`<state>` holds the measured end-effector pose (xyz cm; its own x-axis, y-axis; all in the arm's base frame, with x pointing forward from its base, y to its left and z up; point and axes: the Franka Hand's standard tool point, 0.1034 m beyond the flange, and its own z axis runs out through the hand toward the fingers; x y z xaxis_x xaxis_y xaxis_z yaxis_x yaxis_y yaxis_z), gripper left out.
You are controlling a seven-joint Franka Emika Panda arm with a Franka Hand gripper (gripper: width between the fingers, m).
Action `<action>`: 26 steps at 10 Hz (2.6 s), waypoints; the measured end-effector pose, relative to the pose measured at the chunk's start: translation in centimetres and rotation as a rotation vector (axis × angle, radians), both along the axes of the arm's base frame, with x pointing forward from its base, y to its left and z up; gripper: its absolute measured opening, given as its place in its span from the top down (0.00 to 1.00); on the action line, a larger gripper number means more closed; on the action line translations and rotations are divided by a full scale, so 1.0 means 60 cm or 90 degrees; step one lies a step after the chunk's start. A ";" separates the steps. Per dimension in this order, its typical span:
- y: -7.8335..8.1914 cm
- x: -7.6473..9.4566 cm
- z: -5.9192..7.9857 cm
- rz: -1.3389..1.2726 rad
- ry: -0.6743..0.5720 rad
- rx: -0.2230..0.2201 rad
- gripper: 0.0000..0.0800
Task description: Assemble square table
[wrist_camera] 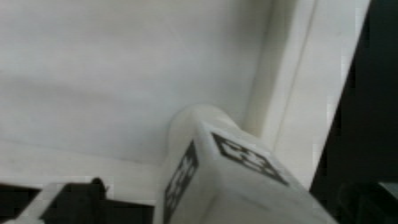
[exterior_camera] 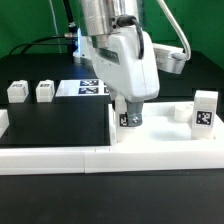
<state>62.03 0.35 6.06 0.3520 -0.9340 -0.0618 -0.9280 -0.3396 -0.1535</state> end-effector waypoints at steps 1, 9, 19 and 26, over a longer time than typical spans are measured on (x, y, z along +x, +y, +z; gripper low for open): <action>0.004 -0.001 -0.001 0.129 -0.008 -0.025 0.19; 0.019 -0.013 -0.007 0.223 0.017 -0.041 0.63; 0.025 0.014 -0.008 -0.497 0.103 0.024 0.65; 0.026 0.002 0.002 -0.491 0.094 0.014 0.21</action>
Offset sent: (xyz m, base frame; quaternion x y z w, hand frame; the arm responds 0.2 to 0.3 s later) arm -0.0061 0.0184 0.0084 -0.0242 -0.0379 -0.3305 0.9427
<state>62.14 1.90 6.19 -0.4092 -0.9091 -0.0782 -0.9115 0.4111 -0.0095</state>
